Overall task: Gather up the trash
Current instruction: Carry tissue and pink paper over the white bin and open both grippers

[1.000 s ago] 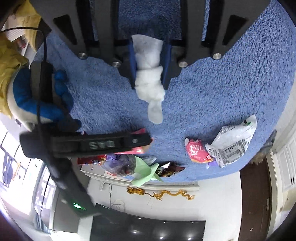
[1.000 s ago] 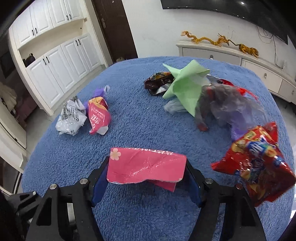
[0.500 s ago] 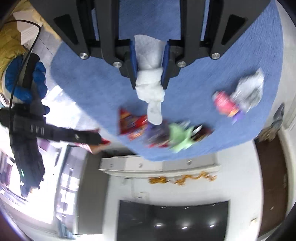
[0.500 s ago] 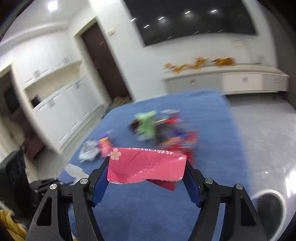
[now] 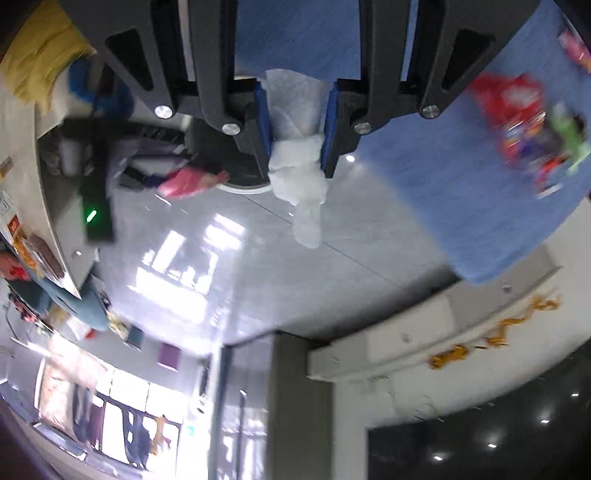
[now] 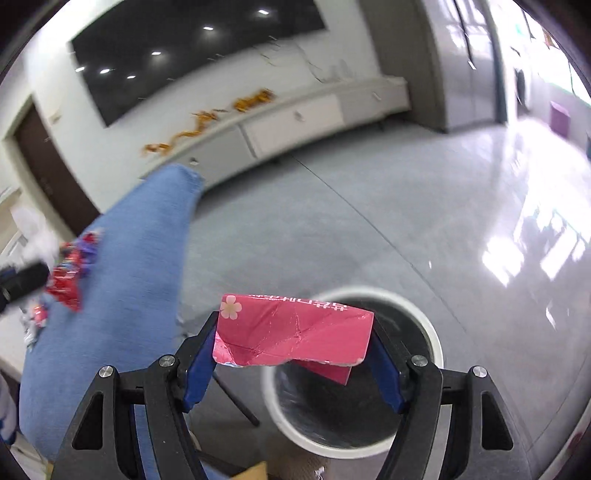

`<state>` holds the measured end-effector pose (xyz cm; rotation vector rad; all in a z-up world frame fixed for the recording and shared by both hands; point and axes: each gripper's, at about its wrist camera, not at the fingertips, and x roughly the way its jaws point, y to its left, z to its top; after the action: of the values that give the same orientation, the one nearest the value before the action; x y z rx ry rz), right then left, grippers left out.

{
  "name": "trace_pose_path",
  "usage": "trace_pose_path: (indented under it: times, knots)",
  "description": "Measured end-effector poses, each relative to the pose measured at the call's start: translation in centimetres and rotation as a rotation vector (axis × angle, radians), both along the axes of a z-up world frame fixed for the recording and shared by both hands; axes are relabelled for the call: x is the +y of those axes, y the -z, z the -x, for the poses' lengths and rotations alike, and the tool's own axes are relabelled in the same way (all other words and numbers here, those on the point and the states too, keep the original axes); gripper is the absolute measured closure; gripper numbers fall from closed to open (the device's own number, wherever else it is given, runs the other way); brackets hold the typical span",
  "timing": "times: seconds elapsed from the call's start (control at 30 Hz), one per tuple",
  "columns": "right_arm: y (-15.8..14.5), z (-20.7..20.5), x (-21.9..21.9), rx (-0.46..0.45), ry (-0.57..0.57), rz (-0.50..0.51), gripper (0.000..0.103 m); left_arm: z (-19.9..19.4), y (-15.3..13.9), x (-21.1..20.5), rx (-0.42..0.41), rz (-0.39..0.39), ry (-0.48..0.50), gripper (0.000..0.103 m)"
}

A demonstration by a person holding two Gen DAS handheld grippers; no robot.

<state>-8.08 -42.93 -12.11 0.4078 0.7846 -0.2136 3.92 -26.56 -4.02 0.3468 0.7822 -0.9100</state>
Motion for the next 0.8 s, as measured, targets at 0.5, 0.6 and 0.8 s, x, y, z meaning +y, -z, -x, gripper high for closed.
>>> trace_pose_path:
  times: [0.5,0.6,0.8]
  knots:
    - [6.9,1.2,-5.4,0.135,0.116,-0.086,0.023,-2.0,2.6,-7.8,0.131,0.026,0.042,0.034]
    - [6.4,1.8,-5.3,0.122,0.126,-0.090,0.023,-1.8,1.5,-6.6,0.063,0.052,0.014,0.034]
    - [3.7,2.4,-3.8,0.071,0.109,-0.068,0.023,0.5,-1.1,-3.5,-0.001,0.042,0.030,0.034]
